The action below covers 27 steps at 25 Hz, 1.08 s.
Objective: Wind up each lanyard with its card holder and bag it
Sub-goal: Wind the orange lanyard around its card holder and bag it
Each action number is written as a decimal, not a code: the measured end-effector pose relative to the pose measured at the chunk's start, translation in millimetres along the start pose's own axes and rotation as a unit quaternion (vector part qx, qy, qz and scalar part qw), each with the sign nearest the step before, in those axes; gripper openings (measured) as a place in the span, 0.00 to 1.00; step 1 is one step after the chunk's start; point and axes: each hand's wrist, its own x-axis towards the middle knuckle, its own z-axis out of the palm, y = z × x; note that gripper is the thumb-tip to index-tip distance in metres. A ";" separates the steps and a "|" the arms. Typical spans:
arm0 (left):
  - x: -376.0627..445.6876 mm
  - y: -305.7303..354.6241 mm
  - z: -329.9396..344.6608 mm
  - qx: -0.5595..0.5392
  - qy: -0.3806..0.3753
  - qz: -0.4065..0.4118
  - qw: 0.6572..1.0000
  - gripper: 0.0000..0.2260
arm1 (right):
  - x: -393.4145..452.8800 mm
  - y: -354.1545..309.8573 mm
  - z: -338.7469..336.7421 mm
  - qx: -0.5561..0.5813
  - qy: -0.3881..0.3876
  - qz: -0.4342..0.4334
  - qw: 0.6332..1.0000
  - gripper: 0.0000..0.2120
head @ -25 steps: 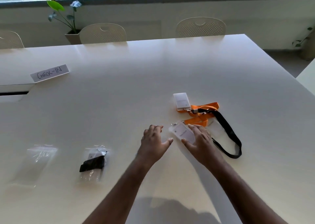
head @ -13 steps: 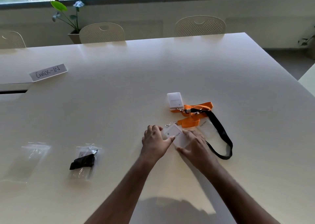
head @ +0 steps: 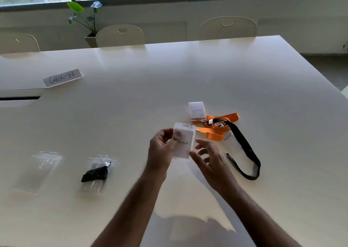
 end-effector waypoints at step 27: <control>13.5 67.9 -50.2 -0.018 -0.081 0.103 0.991 0.14 | 60.2 -62.5 13.0 -0.006 -0.059 -0.072 0.996 0.11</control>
